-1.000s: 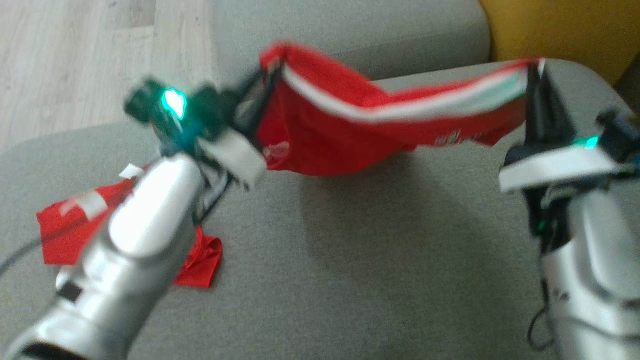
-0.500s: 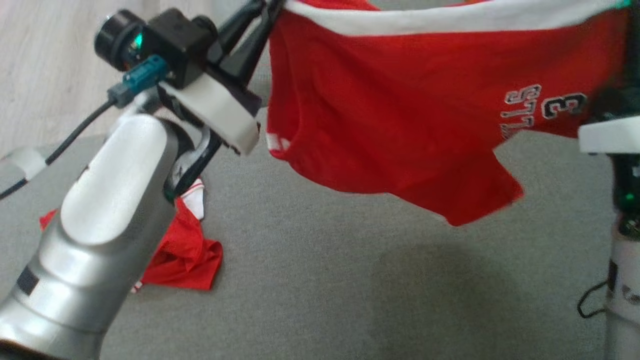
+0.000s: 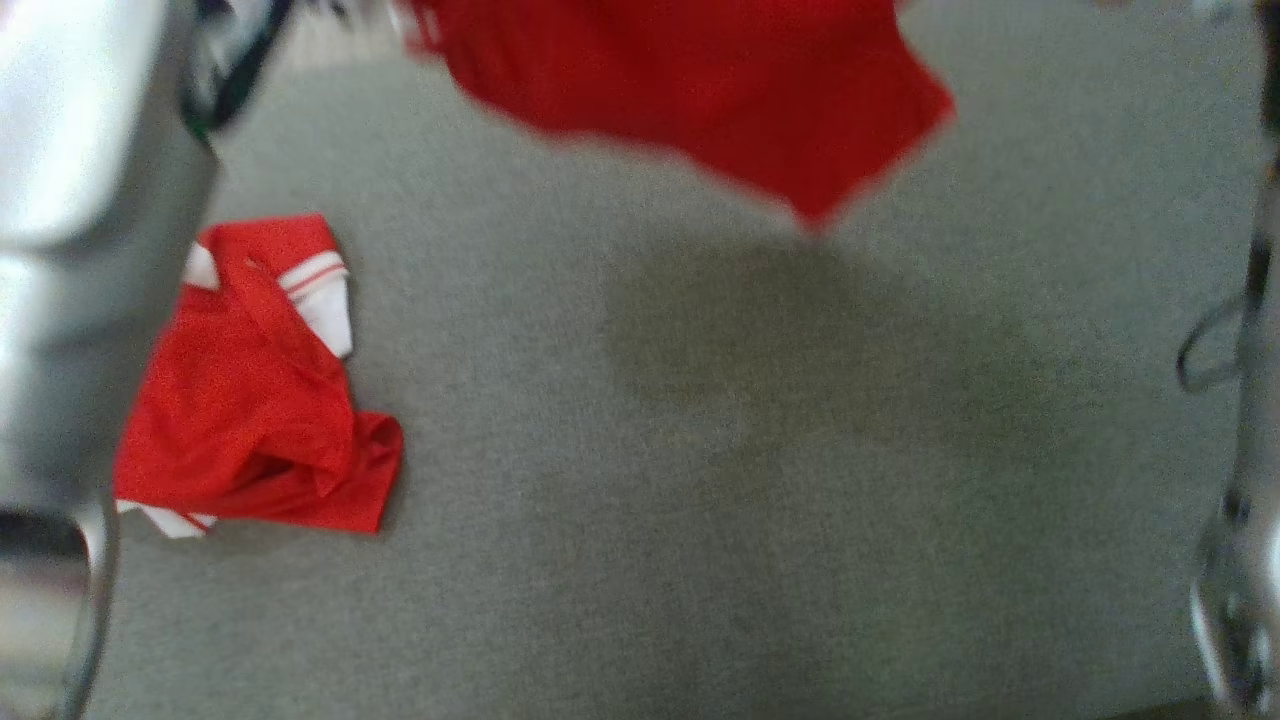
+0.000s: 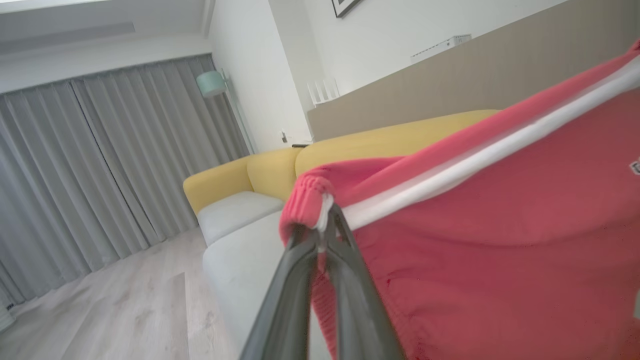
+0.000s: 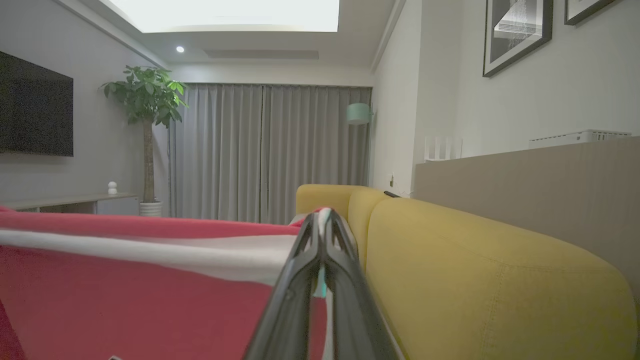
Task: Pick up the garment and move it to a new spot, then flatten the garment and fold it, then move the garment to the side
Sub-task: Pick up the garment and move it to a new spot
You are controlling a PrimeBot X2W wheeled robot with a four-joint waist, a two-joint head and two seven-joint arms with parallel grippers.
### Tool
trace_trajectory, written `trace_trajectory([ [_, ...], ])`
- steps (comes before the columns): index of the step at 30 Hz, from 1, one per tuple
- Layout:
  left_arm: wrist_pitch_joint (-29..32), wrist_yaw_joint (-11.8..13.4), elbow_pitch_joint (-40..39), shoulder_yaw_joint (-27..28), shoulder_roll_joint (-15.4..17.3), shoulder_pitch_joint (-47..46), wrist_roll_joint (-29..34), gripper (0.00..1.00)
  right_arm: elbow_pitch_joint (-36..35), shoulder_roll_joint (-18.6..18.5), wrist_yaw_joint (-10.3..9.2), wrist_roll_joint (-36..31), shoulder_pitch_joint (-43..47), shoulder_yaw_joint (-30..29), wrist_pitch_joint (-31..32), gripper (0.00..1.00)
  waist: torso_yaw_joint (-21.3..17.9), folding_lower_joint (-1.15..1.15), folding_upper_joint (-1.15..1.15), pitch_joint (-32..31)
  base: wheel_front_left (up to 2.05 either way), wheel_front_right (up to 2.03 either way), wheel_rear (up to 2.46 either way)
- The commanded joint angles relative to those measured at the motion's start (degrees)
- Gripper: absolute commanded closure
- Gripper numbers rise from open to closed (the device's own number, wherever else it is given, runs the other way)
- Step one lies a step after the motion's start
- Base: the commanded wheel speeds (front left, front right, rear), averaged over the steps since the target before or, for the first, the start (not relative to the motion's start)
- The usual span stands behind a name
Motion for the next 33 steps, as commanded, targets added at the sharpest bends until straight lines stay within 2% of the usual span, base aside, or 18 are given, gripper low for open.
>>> trace_trajectory([
  [1, -0.95, 0.16, -0.09, 2.67, 1.88, -4.65, 0.84, 1.00, -0.02, 0.01, -0.04, -0.04, -4.10, 0.43, -1.50, 1.00, -1.47, -0.02, 0.00, 5.38, 0.00, 0.00, 0.00],
  [5, -7.37, 1.66, 8.37, 3.74, 0.23, -12.89, 2.95, 1.00, 12.44, 0.44, -0.04, -1.93, -15.65, -1.06, -10.04, 1.00, -1.86, -0.02, 0.00, 7.36, 0.00, 0.00, 0.00],
  [8, -12.12, 2.08, 13.65, 3.96, -1.54, -16.62, 3.49, 1.00, 20.00, 0.49, -0.04, -3.37, -20.52, -1.81, -14.94, 1.00, -1.91, -0.02, 0.00, 8.02, 0.00, 0.00, 0.00],
  [15, -19.19, 0.13, 23.01, -0.51, -5.34, -13.30, 3.17, 1.00, 33.99, -1.26, -0.04, -5.32, -18.51, 2.04, -18.25, 1.00, -2.18, -0.02, 0.00, 8.82, 0.00, 0.00, 0.00],
  [18, -20.61, -0.30, 25.02, -4.01, -6.39, -8.92, 2.75, 1.00, 39.16, -3.02, -0.04, -5.90, -14.89, 5.59, -17.28, 1.00, -1.93, -0.02, 0.00, 8.83, 0.00, 0.00, 0.00],
  [22, -21.40, -0.39, 23.95, -12.38, -6.54, -1.49, 0.09, 1.00, 44.71, -5.54, -0.04, -4.27, -10.11, 10.71, -14.00, 1.00, -1.61, -0.02, 0.00, 7.51, 0.00, 0.00, 0.00],
  [28, -21.75, -0.40, 18.30, -24.01, -2.78, 8.03, -6.26, 1.00, 48.00, -10.25, -0.04, 1.96, -3.43, 19.62, -6.00, 1.00, -0.77, -0.02, 0.00, 3.25, 0.00, 0.00, 0.00],
  [33, -21.84, -0.41, 14.68, -28.91, -0.52, 12.23, -8.74, 1.00, 45.92, -14.31, -0.04, 8.50, 1.39, 26.14, 0.66, 1.00, -0.13, -0.02, 0.00, -0.10, 0.00, 0.00, 0.00],
])
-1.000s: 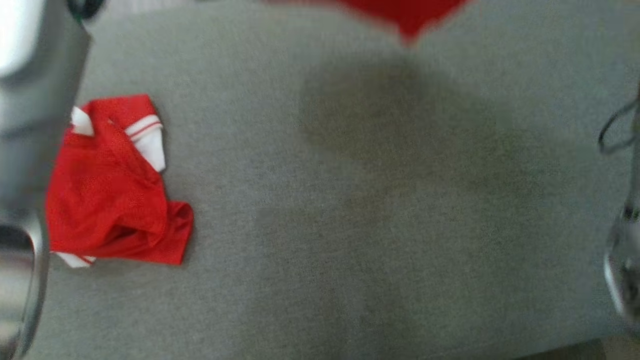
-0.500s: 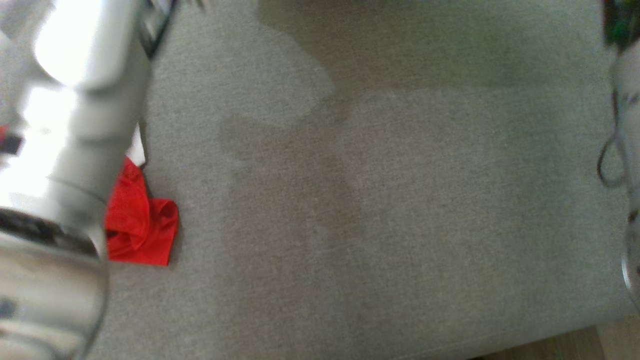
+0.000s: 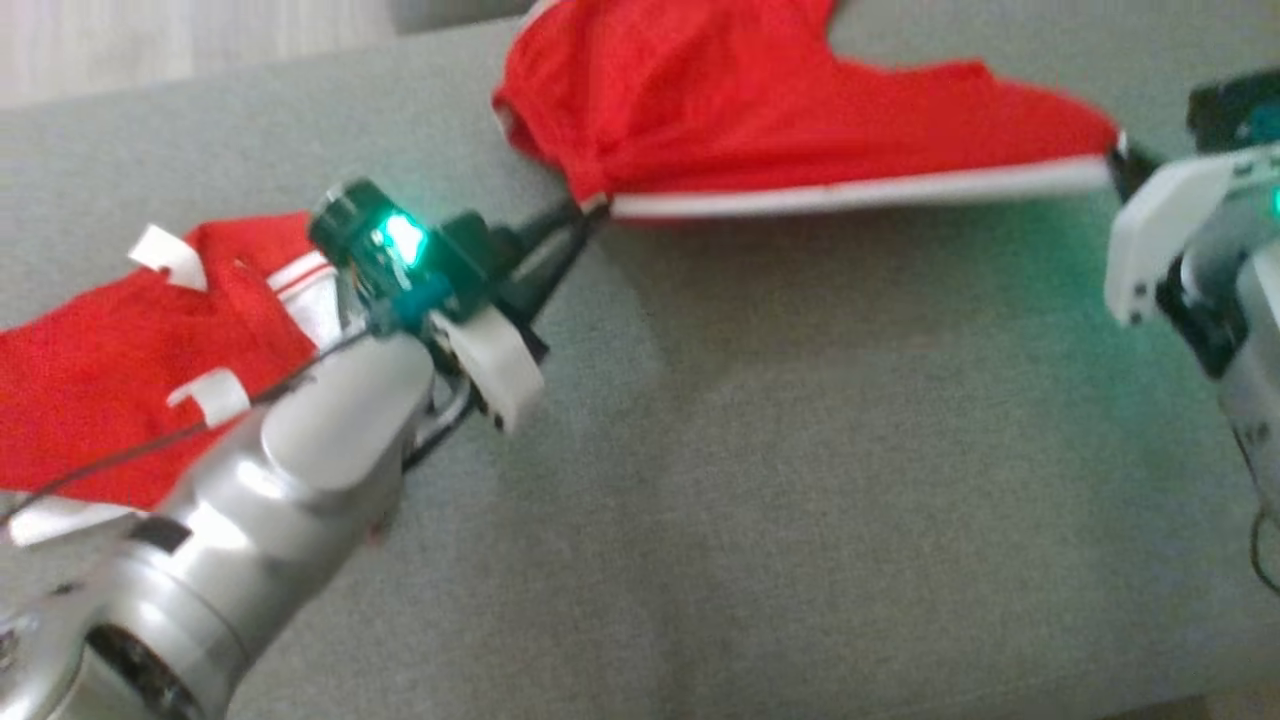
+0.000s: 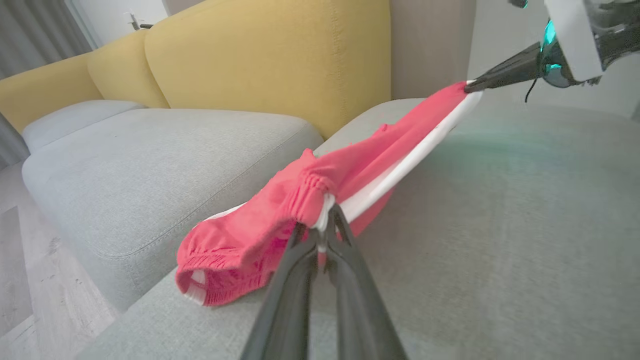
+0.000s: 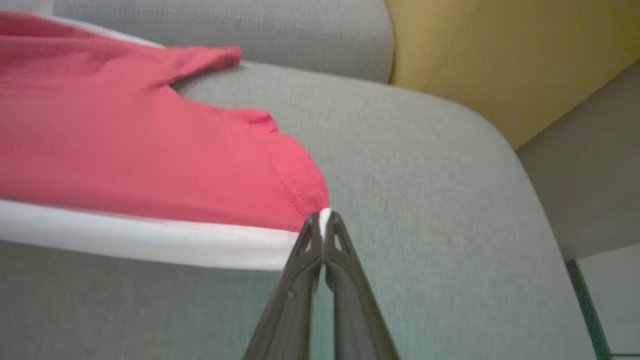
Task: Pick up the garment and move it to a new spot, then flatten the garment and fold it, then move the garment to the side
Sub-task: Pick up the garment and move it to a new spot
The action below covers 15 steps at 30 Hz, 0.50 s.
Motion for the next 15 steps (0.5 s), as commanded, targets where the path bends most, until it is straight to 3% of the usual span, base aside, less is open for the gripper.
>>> trace_trajectory([
  [1, -0.54, 0.15, -1.37, 1.55, 2.58, -1.34, -0.79, 1.00, -1.81, -2.74, -0.05, 2.03, 1.62, 1.32, 1.82, 1.00, 0.68, 0.01, 0.00, -2.36, 0.00, 0.00, 0.00],
  [7, -0.61, 0.56, -6.02, -0.54, 2.66, 5.10, -2.51, 1.00, -12.35, -10.69, -0.05, 12.85, 9.30, 7.69, 12.00, 1.00, 0.87, 0.01, 0.00, -7.05, 0.00, 0.00, 0.00],
  [15, 0.54, 5.65, -13.39, -2.05, 3.30, 15.44, -4.45, 1.00, -25.48, -18.95, -0.05, 19.97, 21.70, 6.35, 17.35, 1.00, 0.83, 0.01, 0.00, -12.78, 0.00, 0.00, 0.00],
])
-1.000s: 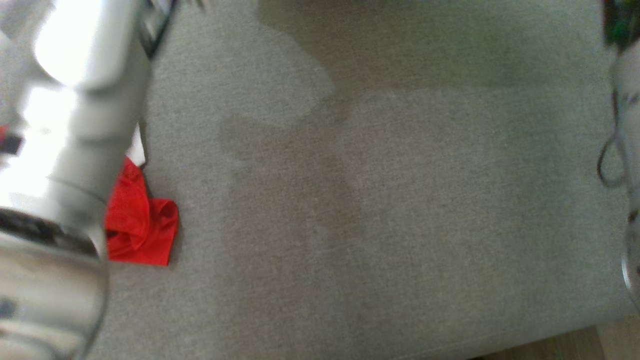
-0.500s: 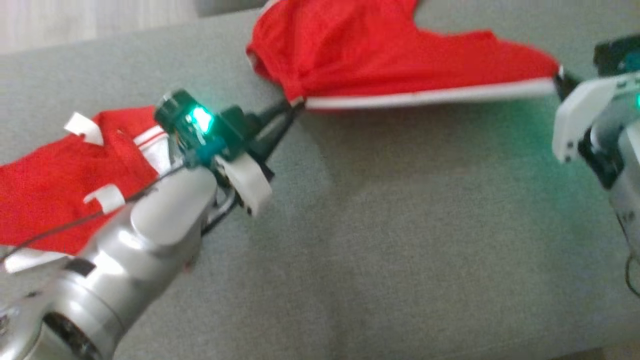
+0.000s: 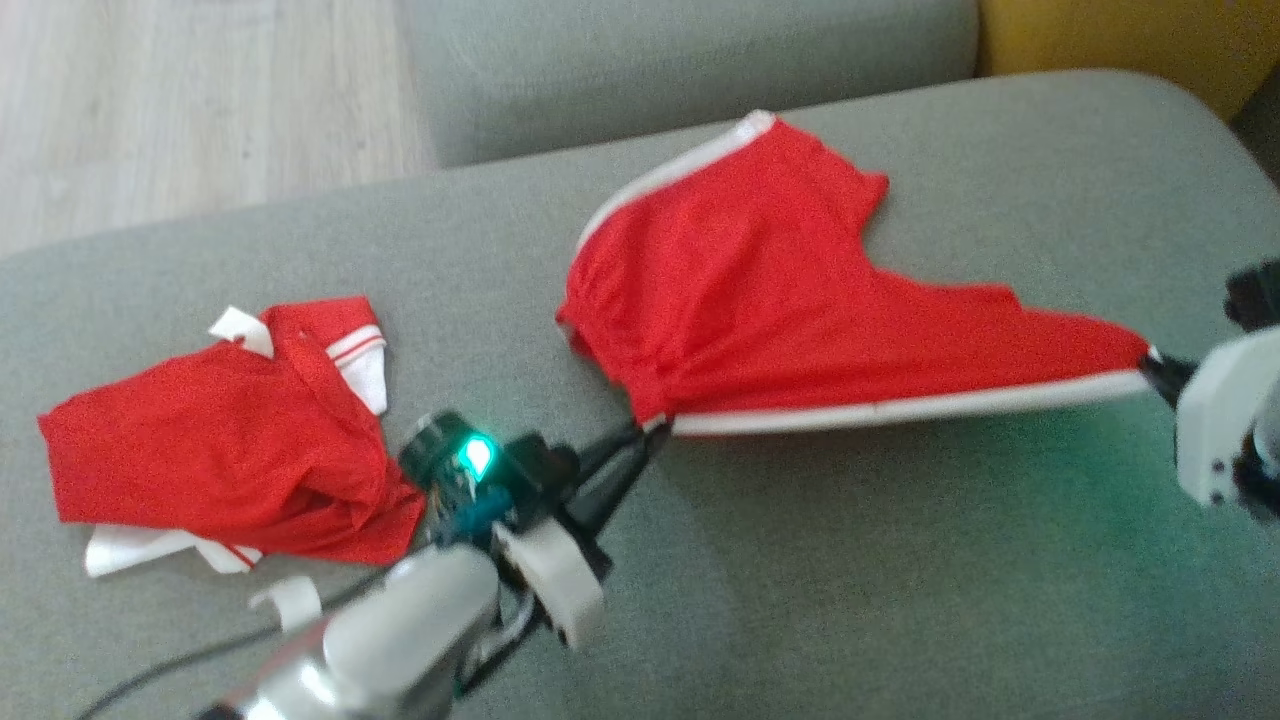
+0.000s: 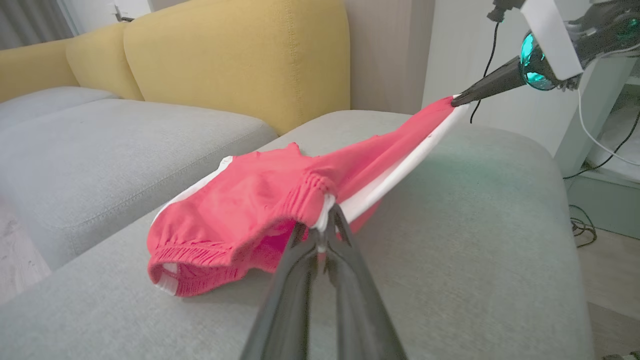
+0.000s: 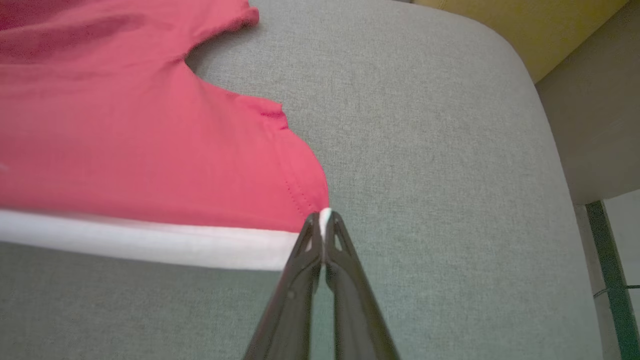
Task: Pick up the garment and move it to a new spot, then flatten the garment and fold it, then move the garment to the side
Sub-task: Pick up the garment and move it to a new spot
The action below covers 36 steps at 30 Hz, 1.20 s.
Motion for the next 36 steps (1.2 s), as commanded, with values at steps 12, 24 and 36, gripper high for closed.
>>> trace_trajectory([
  [12, 2.69, 11.38, -12.22, 6.81, 5.47, 2.10, -3.36, 1.00, -17.13, -0.49, -0.05, -8.37, 8.95, -18.58, -2.36, 1.00, 2.42, 0.01, 0.00, 1.73, 0.00, 0.00, 0.00],
  [24, 3.90, 13.41, -5.10, 9.95, 0.11, -9.17, -2.59, 1.00, -12.04, 8.15, -0.05, -25.49, -7.88, -22.23, -8.23, 1.00, 9.64, 0.01, 0.00, 14.49, 0.00, 0.00, 0.00],
  [36, 5.23, 10.00, 0.55, 7.55, -4.91, -16.18, -1.12, 1.00, 4.13, 9.75, -0.05, -30.74, -24.20, -17.85, -14.09, 1.00, 13.80, 0.01, 0.00, 22.06, 0.00, 0.00, 0.00],
])
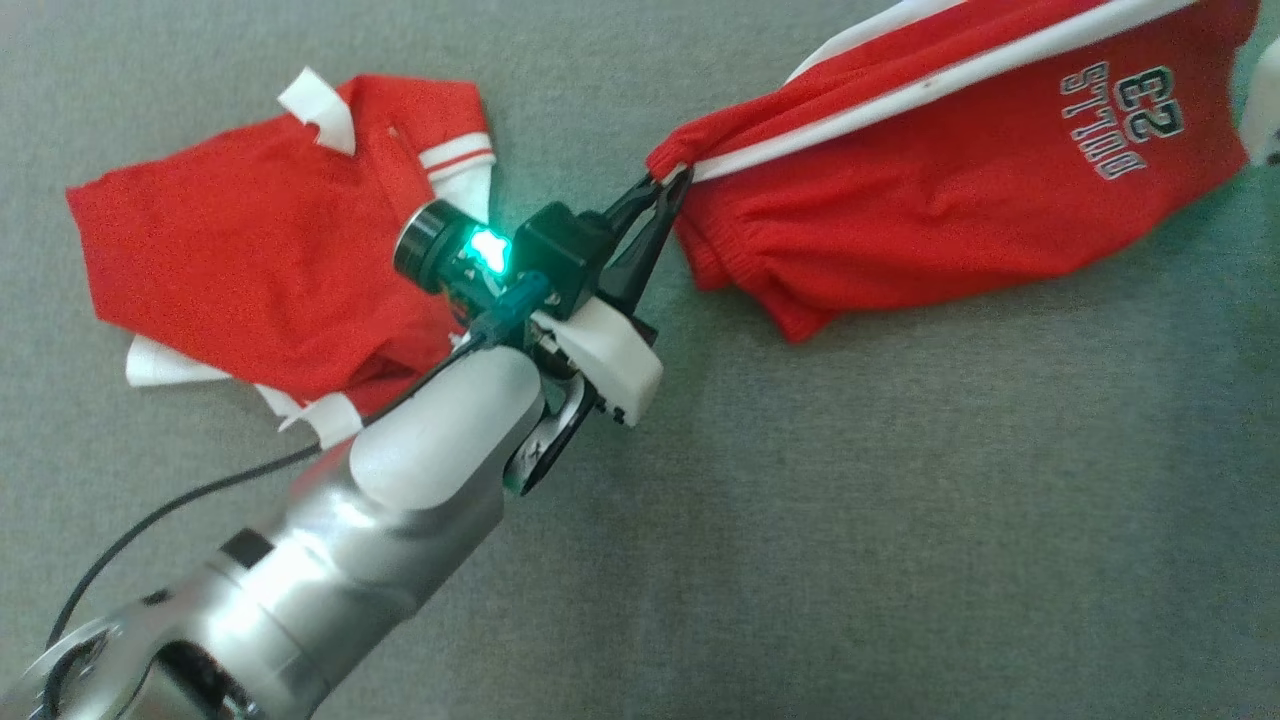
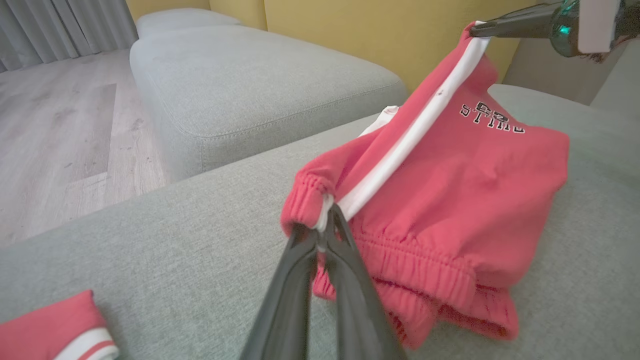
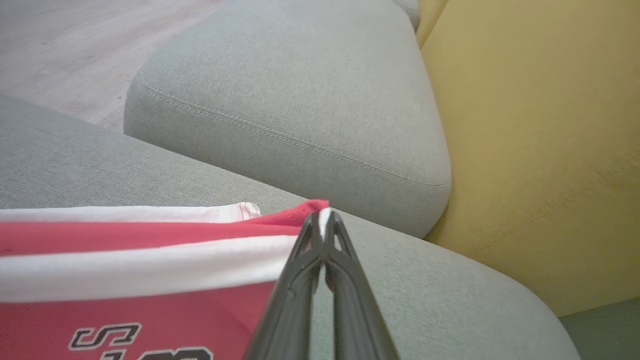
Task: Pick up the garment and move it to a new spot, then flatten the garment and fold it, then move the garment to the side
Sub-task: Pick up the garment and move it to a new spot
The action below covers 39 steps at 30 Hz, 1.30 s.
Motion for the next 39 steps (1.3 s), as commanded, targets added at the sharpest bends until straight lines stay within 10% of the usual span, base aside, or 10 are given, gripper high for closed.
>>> trace_trajectory([
  [1, -0.30, -0.13, -0.45, 1.64, 0.84, -2.78, 0.59, 1.00, -0.29, -0.57, -0.05, -0.52, -1.81, 0.43, -0.92, 1.00, 1.48, -0.01, 0.00, 2.13, 0.00, 0.00, 0.00],
  [9, -1.10, -0.71, 1.48, 1.59, -1.00, -6.00, 1.03, 1.00, 9.21, 0.37, -0.05, -2.61, -8.89, 1.44, -4.24, 0.96, 2.47, -0.01, 0.00, 5.95, 0.00, 0.00, 0.00],
  [10, -1.21, -0.80, 1.65, 1.57, -1.14, -6.24, 1.04, 1.00, 10.19, 0.61, -0.05, -2.96, -9.53, 1.41, -4.74, 0.00, 2.48, -0.01, 0.00, 6.24, 0.00, 0.00, 0.00],
  [21, -2.61, -1.12, 4.17, 1.67, -1.09, -6.45, 0.61, 1.00, 18.19, 2.31, -0.05, -7.59, -13.79, -6.15, -16.59, 0.00, 1.59, -0.01, 0.00, 5.82, 0.00, 0.00, 0.00],
  [22, -2.63, -1.14, 4.50, 1.59, -1.10, -6.20, 0.51, 0.85, 18.84, 2.68, -0.05, -7.67, -13.69, -7.27, -17.65, 0.00, 1.45, -0.01, 0.00, 5.30, 0.00, 0.00, 0.00],
  [24, -2.92, -0.79, 5.16, 1.74, -1.20, -5.66, 0.23, 0.00, 19.73, 3.65, -0.05, -7.55, -13.18, -8.98, -20.05, 0.00, 1.15, -0.01, 0.00, 4.08, 0.00, 0.00, 0.00],
  [39, -6.84, 4.85, 2.72, 10.52, 1.49, 1.63, -1.52, 0.00, 1.34, 14.52, -0.05, 2.63, 6.06, -12.65, -25.97, 0.00, -2.23, -0.01, 0.00, -9.10, 0.00, 0.00, 0.00],
])
